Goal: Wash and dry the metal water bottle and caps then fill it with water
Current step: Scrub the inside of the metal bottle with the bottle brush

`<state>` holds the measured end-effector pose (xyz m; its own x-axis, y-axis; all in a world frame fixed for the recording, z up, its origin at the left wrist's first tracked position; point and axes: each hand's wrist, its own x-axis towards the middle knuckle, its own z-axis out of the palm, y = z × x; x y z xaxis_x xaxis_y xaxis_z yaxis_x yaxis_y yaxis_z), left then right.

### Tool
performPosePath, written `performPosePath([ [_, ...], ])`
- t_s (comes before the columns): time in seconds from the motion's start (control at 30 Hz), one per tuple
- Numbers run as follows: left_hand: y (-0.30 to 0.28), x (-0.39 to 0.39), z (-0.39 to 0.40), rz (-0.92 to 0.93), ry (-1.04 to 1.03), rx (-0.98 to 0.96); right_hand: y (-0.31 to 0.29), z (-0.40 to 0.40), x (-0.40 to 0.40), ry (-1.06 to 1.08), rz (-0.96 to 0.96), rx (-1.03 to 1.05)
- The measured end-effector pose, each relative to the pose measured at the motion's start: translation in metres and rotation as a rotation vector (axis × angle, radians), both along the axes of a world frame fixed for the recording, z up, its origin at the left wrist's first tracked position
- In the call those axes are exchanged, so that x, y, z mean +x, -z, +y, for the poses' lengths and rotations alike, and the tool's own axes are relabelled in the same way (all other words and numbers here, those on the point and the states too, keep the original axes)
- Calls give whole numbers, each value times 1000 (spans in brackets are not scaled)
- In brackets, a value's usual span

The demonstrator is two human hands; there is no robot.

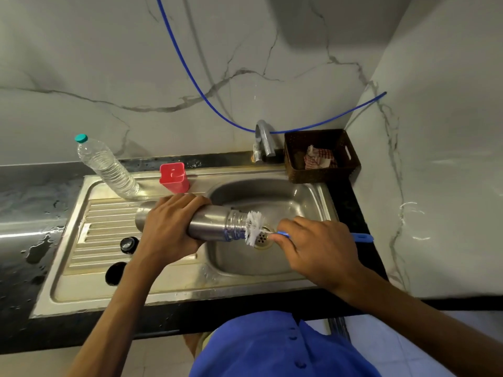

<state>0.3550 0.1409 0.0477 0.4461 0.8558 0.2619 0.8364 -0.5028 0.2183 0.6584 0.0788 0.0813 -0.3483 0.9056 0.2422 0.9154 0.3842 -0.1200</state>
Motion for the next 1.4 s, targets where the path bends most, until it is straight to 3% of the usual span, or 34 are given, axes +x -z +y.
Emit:
performPosePath([
  [0.37,-26,4,14,-38,12,269,-34,11,-13,32,74,-140],
  [0.5,-29,19,16,47,125,233,-40,30,-13,9,574,-675],
  [0.57,-29,13,20,98,135,191,-46,35,-6,-48,655,-781],
  [0.6,-29,9,21,107,117,166,-48,35,-3,-93,544,-709],
  [0.7,-27,6,22,68,62,76,-34,30,2,-202,-75,-15],
  [0.77,-25,13,21,29,39,1,-24,29,3,-187,-309,246],
  [0.83,-19,21,18,-5,25,-58,-19,39,8,-139,-330,279],
  [1.1,1,49,0,-80,-26,-91,-31,40,11,-120,-251,-151],
  [1.2,9,46,2,-39,-31,-100,-30,37,15,-108,-10,-358],
  [1.33,8,3,28,77,-63,-24,-23,37,34,-49,499,-640],
  [1.4,4,-7,33,78,-71,-6,-26,39,36,-13,485,-610],
])
